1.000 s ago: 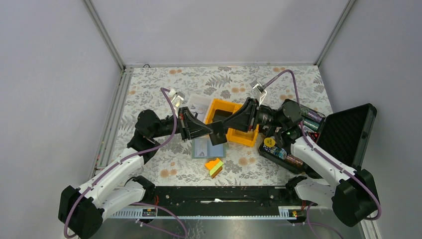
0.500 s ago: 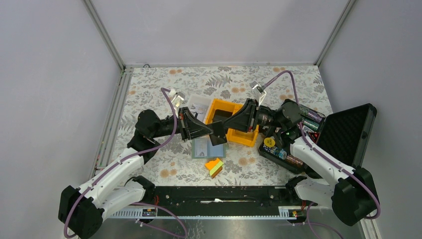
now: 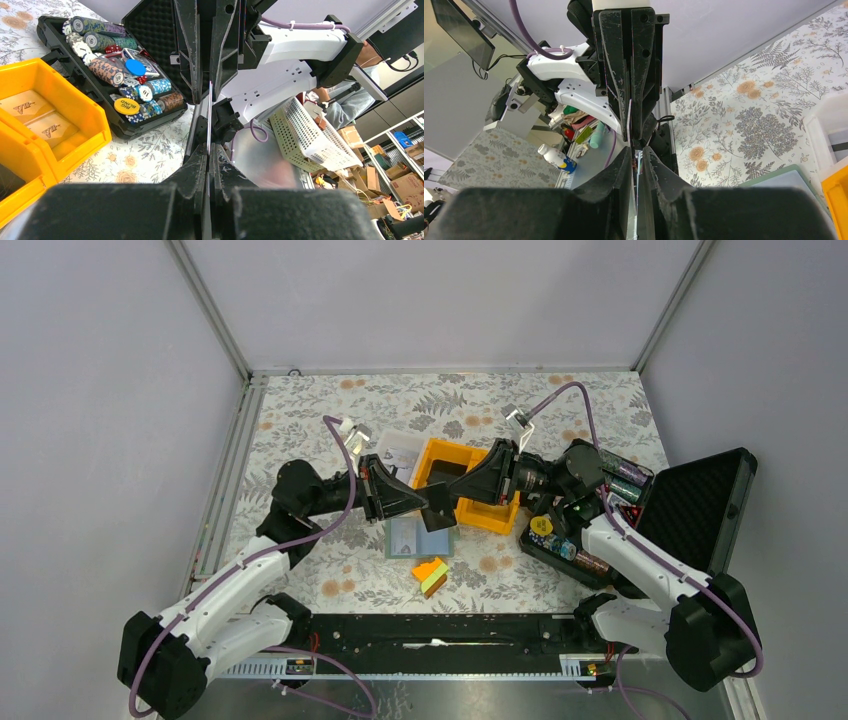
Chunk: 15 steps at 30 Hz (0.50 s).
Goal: Put the credit cards into the card holder
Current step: Adjust the credit card.
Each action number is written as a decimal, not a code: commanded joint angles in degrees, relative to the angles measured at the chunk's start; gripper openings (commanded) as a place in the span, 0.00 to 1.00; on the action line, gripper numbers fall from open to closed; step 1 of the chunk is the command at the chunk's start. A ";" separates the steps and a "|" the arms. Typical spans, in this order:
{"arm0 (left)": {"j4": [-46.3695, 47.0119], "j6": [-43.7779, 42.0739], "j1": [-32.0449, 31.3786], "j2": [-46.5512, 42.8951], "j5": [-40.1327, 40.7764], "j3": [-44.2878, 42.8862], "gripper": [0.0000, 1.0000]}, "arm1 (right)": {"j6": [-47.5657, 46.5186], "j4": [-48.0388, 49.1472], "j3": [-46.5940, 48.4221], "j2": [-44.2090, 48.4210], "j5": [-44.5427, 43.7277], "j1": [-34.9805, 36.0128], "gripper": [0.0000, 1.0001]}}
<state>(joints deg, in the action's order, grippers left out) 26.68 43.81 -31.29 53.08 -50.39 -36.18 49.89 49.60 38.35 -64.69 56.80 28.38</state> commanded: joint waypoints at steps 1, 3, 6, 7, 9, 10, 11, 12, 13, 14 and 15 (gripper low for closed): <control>3.89 0.31 -0.06 0.01 -0.99 -0.91 0.00 | 0.12 2.78 0.08 -0.04 1.78 0.12 0.20; 3.97 0.32 -0.07 0.05 -1.05 -0.91 0.00 | -0.48 1.78 0.10 0.06 1.53 0.25 0.20; 4.20 0.47 -0.03 0.02 -1.23 -1.00 0.00 | -3.79 -2.25 0.74 0.34 0.69 0.78 0.20; 4.33 0.55 -0.03 0.13 -1.20 -1.04 0.00 | -4.97 -3.78 1.16 0.27 0.34 1.06 0.20; 4.55 0.65 -0.06 0.12 -1.39 -0.91 0.00 | -7.19 -6.69 1.68 0.26 -0.41 1.98 0.20; 4.75 0.72 -0.04 0.10 -1.44 -0.95 0.00 | -8.32 -8.23 2.21 0.21 -0.79 2.41 0.19; 4.92 0.81 -0.06 0.09 -1.46 -0.88 0.00 | -9.21 -9.35 2.45 0.18 -1.07 2.78 0.19; 4.98 0.83 -0.02 0.09 -1.49 -0.88 0.00 | -9.57 -9.81 2.60 -0.02 -1.23 3.08 0.19; 5.00 0.84 -0.04 0.09 -1.52 -0.85 0.00 | -9.58 -9.68 2.65 -0.13 -1.20 3.24 0.19; 5.05 0.84 -0.08 0.16 -1.47 -0.79 0.00 | -9.38 -9.27 2.64 -0.24 -1.04 3.36 0.19; 5.05 0.84 -0.07 0.18 -1.47 -0.77 0.00 | -8.78 -8.27 2.36 -0.39 -0.59 3.40 0.19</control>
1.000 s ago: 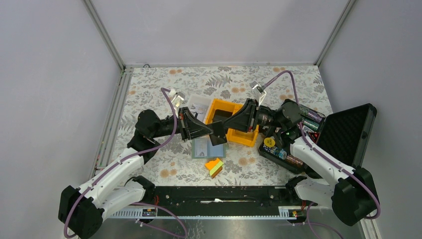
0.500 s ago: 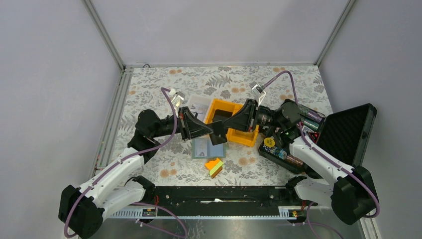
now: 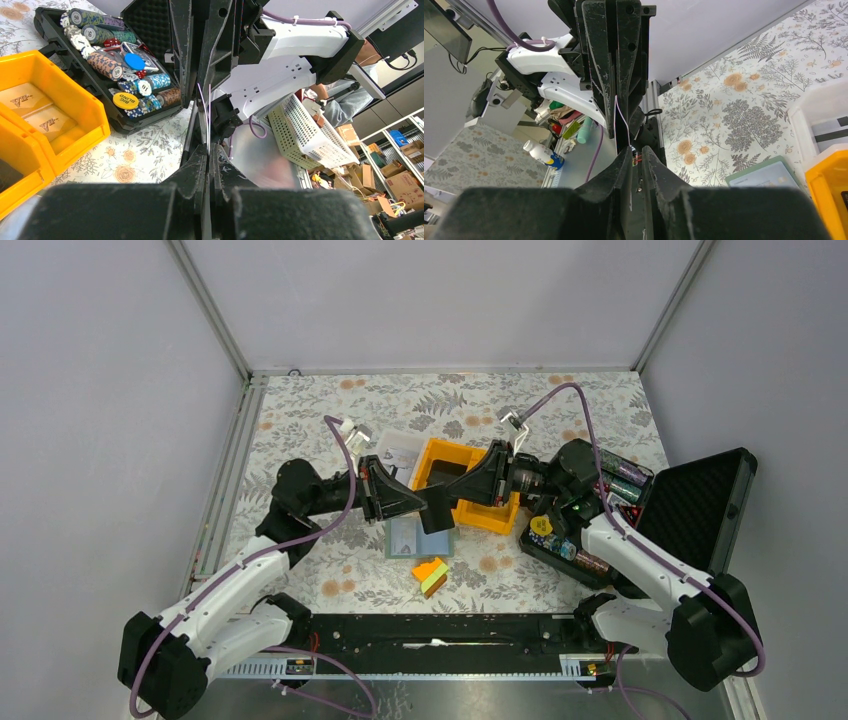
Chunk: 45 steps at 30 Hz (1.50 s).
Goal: Put the credit cards into the card holder
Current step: Adjust the credit card.
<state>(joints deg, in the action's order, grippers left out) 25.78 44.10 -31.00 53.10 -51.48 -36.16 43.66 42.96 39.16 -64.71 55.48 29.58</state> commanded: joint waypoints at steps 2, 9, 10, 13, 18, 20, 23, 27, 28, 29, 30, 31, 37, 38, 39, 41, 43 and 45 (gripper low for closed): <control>6.03 0.55 -0.37 0.24 -0.37 -0.63 0.00 | -0.64 1.29 1.16 -0.70 1.58 2.26 0.19; 6.73 0.48 -0.37 0.62 0.06 -0.28 0.00 | 4.51 8.21 0.70 -2.33 4.51 2.30 0.24; 6.74 0.46 -0.37 0.60 0.10 -0.23 0.00 | 4.99 8.76 0.71 -2.53 5.02 2.32 0.25; 6.80 0.38 -0.33 0.73 0.11 -0.22 0.00 | 5.56 8.96 0.81 -2.80 5.93 2.40 0.26; 6.94 0.46 -0.35 0.69 0.06 -0.23 0.00 | 4.62 7.79 1.03 -3.01 5.86 2.95 0.27; 6.98 0.46 -0.33 0.70 0.11 -0.22 0.00 | 4.44 7.75 1.18 -3.31 5.73 3.30 0.28; 6.96 0.46 -0.31 0.80 0.16 -0.24 0.00 | 3.95 7.42 1.51 -3.72 5.37 4.03 0.28; 6.93 0.39 -0.34 0.94 0.19 -0.15 0.00 | 3.07 7.05 1.79 -3.92 4.40 4.81 0.27; 6.91 0.30 -0.31 1.09 0.35 -0.10 0.00 | 3.02 7.05 1.95 -4.00 4.37 4.93 0.27; 6.77 0.17 -0.37 1.19 0.53 -0.01 0.00 | 2.99 7.20 2.04 -4.10 4.37 5.09 0.27; 6.68 0.12 -0.36 1.36 0.62 -0.01 0.00 | 3.01 7.49 2.18 -4.31 4.41 5.30 0.27; 6.73 0.11 -0.35 1.58 0.70 0.00 0.00 | 3.13 7.74 2.18 -4.48 4.53 5.43 0.27; 6.59 -0.30 -0.31 1.24 2.05 0.16 0.00 | 3.64 8.45 1.89 -4.27 4.90 5.73 0.35; 6.45 -0.39 -0.33 1.15 2.25 0.21 0.00 | 3.72 8.46 1.75 -4.14 4.83 5.67 0.37; 6.20 -0.49 -0.30 1.05 2.43 0.25 0.00 | 3.71 8.41 1.61 -3.88 4.59 5.60 0.38; 5.95 -0.65 -0.29 0.79 3.09 0.37 0.00 | 2.92 6.44 1.21 -2.91 1.75 5.65 0.43; 5.27 -1.12 -0.22 0.23 4.29 0.63 0.00 | -0.77 -0.46 1.77 -1.04 -3.82 5.53 0.46; 3.27 -2.17 0.01 -0.64 6.12 0.62 0.00 | -4.10 -6.53 1.91 1.24 -9.90 5.26 0.54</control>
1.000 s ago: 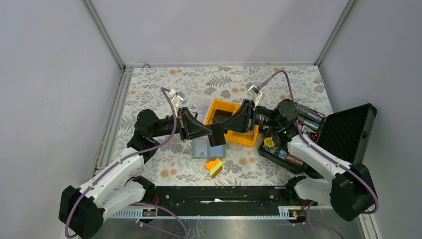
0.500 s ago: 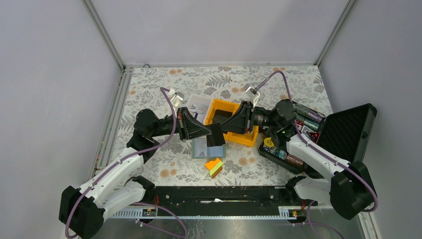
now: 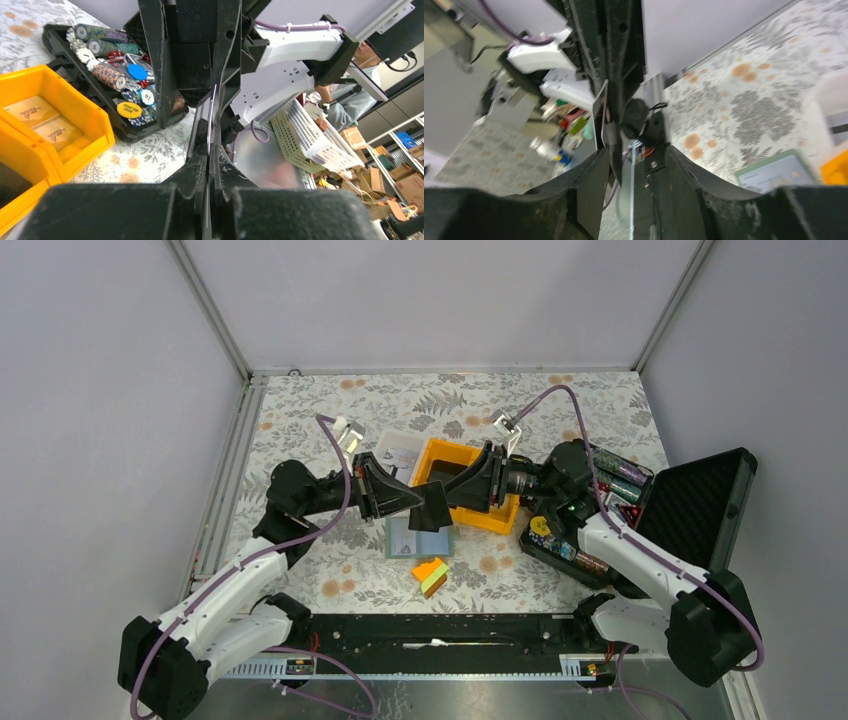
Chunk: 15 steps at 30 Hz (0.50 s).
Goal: Put the credit cards into the card holder
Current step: Adjust the credit card.
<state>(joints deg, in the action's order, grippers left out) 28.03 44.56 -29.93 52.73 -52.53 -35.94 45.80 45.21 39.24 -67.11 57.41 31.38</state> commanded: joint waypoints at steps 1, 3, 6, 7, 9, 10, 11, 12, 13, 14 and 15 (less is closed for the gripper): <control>-0.42 -3.24 -0.75 -0.67 8.43 0.43 0.00 | -7.30 -11.15 1.58 4.87 -14.89 3.16 0.61; -2.64 -3.91 0.01 -1.40 10.49 0.58 0.00 | -8.06 -13.07 0.62 6.97 -18.69 1.77 0.68; -4.21 -3.25 1.33 -1.62 12.36 1.00 0.00 | -6.31 -13.12 -1.45 9.47 -21.61 -1.49 0.75; -4.41 -2.79 1.69 -1.40 12.77 1.01 0.00 | -6.06 -12.13 -2.09 9.75 -20.91 -2.05 0.77; -5.04 -2.11 2.29 -0.70 13.65 0.88 0.00 | -4.95 -8.84 -3.25 9.46 -17.79 -2.29 0.80; -5.04 -1.70 2.47 -0.28 13.82 0.81 0.00 | -3.47 -5.98 -3.93 9.01 -15.72 -2.31 0.82; -4.78 -1.25 2.57 0.09 13.90 0.71 0.00 | -2.04 -2.09 -4.55 8.12 -13.25 -2.29 0.83; -4.48 -0.78 2.60 0.51 13.99 0.73 0.00 | -0.24 1.07 -5.06 6.99 -10.86 -2.28 0.83; -4.24 -0.44 2.60 0.94 13.87 0.57 0.00 | 0.94 4.05 -5.36 5.86 -9.09 -2.22 0.83; -3.69 -0.13 2.60 1.33 13.61 0.49 0.00 | 1.71 5.79 -5.48 4.70 -7.52 -2.20 0.83; -3.01 0.36 2.60 1.73 13.26 0.44 0.00 | 2.05 6.56 -5.51 3.61 -6.93 -2.16 0.83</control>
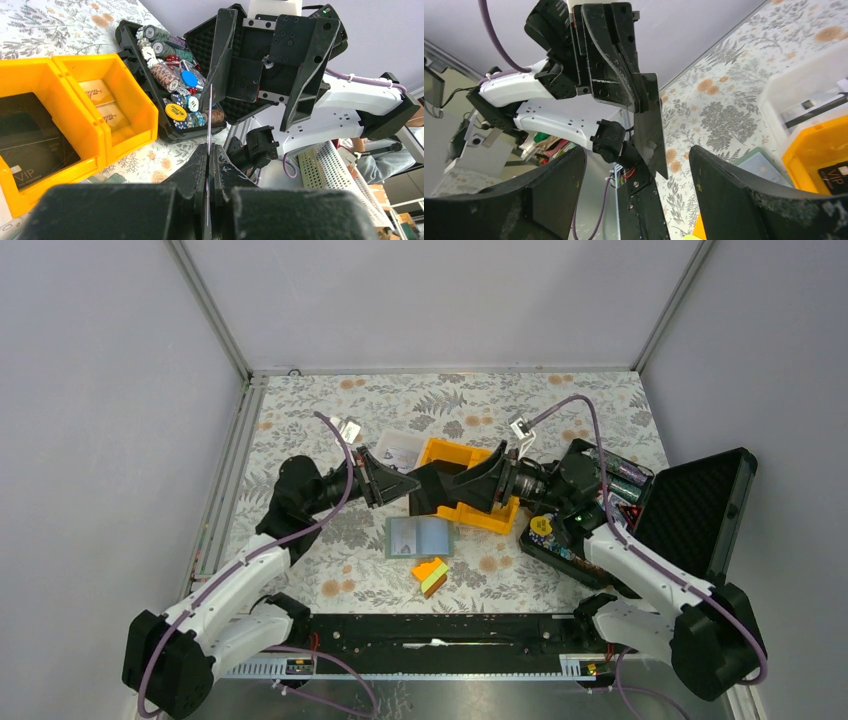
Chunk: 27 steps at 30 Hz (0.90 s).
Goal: Put the credit cards into the card holder
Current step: Adjust the credit card.
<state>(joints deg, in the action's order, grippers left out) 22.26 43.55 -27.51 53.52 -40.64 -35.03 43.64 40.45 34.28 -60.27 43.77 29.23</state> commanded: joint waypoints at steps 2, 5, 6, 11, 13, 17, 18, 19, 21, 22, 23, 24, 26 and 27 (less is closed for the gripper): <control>4.36 2.36 0.17 1.60 0.61 -0.33 0.00 | 3.93 11.86 -0.71 -4.83 6.67 0.20 0.83; 5.33 3.02 0.18 2.41 -0.21 -0.43 0.00 | 3.54 12.48 -0.31 -7.00 6.46 1.08 0.80; 5.53 3.03 0.17 2.57 -0.42 -0.43 0.00 | 3.23 12.06 -0.03 -7.67 6.09 1.27 0.79; 7.26 3.79 0.17 3.45 -2.48 -0.56 0.00 | 2.82 12.55 0.85 -10.73 5.76 1.96 0.72; 7.64 3.99 0.18 3.89 -2.90 -0.45 0.00 | 3.82 14.57 1.42 -11.97 5.87 2.56 0.62; 8.14 4.41 0.17 4.52 -3.82 -0.61 0.00 | 5.14 17.27 1.77 -13.58 5.18 3.16 0.28; 8.15 4.44 0.17 4.69 -4.17 -0.72 0.00 | 5.54 17.82 1.66 -13.71 4.81 3.19 0.18; 8.21 4.48 0.17 4.87 -4.66 -0.76 0.00 | 5.76 18.35 1.54 -13.85 4.23 3.16 0.07; 8.36 4.68 0.17 5.05 -4.98 -0.72 0.00 | 6.69 19.75 1.28 -14.06 4.07 3.15 0.00; 8.45 4.78 0.17 5.23 -5.38 -0.72 0.00 | 7.17 20.56 1.10 -14.08 3.97 3.13 0.00; 8.59 4.91 0.17 5.34 -5.47 -0.68 0.00 | 7.70 21.40 0.88 -14.08 3.84 3.14 0.00; 8.74 5.02 0.17 5.37 -5.65 -0.67 0.01 | 8.11 22.28 0.69 -14.10 3.56 3.11 0.00; 8.89 5.17 0.18 5.56 -6.05 -0.66 0.06 | 8.57 23.14 0.19 -13.90 2.79 3.17 0.00; 8.93 5.27 0.17 5.55 -6.16 -0.66 0.09 | 8.57 23.26 -0.07 -13.73 2.36 3.16 0.00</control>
<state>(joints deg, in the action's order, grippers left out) 27.97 48.12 -26.83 58.61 -43.46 -35.03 50.89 56.49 33.63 -74.22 48.73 31.92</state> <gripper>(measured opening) 0.062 0.020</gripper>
